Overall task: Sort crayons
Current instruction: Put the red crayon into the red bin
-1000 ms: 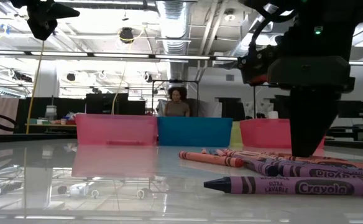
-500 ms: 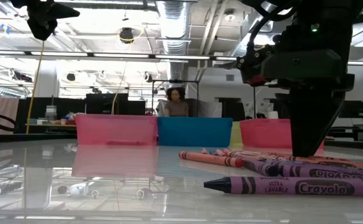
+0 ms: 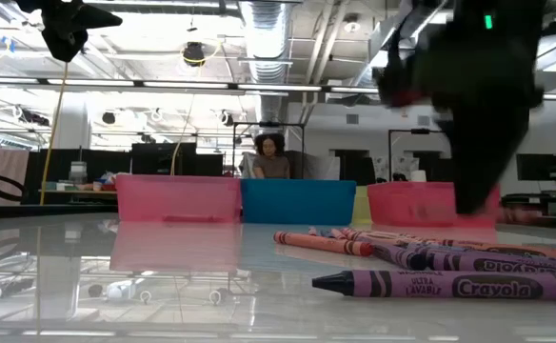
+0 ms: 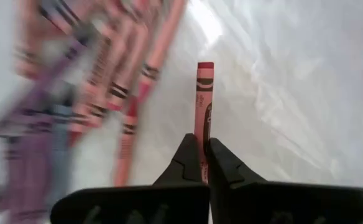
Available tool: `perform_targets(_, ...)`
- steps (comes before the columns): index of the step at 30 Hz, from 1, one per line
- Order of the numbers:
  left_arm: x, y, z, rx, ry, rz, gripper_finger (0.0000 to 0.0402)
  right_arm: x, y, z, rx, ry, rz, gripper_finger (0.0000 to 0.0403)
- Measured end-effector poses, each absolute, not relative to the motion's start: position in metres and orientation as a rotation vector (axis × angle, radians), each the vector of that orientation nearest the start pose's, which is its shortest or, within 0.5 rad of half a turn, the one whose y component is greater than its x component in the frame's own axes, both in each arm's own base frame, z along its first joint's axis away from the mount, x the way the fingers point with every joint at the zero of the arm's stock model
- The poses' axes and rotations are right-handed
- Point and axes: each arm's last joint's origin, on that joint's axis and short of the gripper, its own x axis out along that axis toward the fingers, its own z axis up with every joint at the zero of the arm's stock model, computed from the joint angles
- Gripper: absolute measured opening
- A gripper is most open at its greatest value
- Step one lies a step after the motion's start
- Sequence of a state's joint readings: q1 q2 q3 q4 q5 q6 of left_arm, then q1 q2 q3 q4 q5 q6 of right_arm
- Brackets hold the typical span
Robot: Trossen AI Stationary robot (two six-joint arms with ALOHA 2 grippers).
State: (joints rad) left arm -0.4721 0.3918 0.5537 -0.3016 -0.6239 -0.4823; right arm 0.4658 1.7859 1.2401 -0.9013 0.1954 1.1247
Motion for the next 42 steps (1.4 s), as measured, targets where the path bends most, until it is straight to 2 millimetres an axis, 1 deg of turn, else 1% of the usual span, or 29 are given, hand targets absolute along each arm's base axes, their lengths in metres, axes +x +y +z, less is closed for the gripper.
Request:
perform_targets(3, 0.095, -0.030, 0.290, -0.408, 0.080, 0.177, 0.0139, 0.287, 0.134, 0.211, 0.456, 1.240, -0.567, 0.0003)
perform_targets(7, 0.095, -0.030, 0.290, -0.407, 0.081, 0.177, 0.0139, 0.272, 0.116, 0.239, 0.424, 1.164, -0.632, 0.0003)
perform_targets(12, 0.095, -0.029, 0.290, -0.406, 0.080, 0.186, 0.0139, 0.254, 0.085, 0.268, 0.389, 1.071, -0.753, 0.0003)
perform_targets(16, 0.095, -0.029, 0.290, -0.402, 0.084, 0.187, 0.0139, 0.241, 0.058, 0.283, 0.347, 1.048, -0.863, 0.0003)
perform_targets(20, 0.095, -0.029, 0.289, -0.400, 0.088, 0.189, 0.0139, 0.238, 0.032, 0.287, 0.297, 1.078, -0.939, 0.0003)
perform_targets(26, 0.095, -0.029, 0.287, -0.389, 0.105, 0.195, 0.0139, 0.237, -0.010, 0.276, 0.244, 1.175, -0.997, 0.0003)
perform_targets(32, 0.095, -0.029, 0.287, -0.387, 0.109, 0.196, 0.0139, 0.234, -0.047, 0.272, 0.192, 1.259, -1.006, 0.0003)
perform_targets(36, 0.095, -0.029, 0.286, -0.385, 0.113, 0.196, 0.0139, 0.236, -0.062, 0.273, 0.148, 1.264, -0.967, 0.0003)
perform_targets(42, 0.095, -0.029, 0.286, -0.401, 0.114, 0.198, 0.0139, 0.239, -0.073, 0.273, 0.062, 1.285, -0.884, 0.0004)
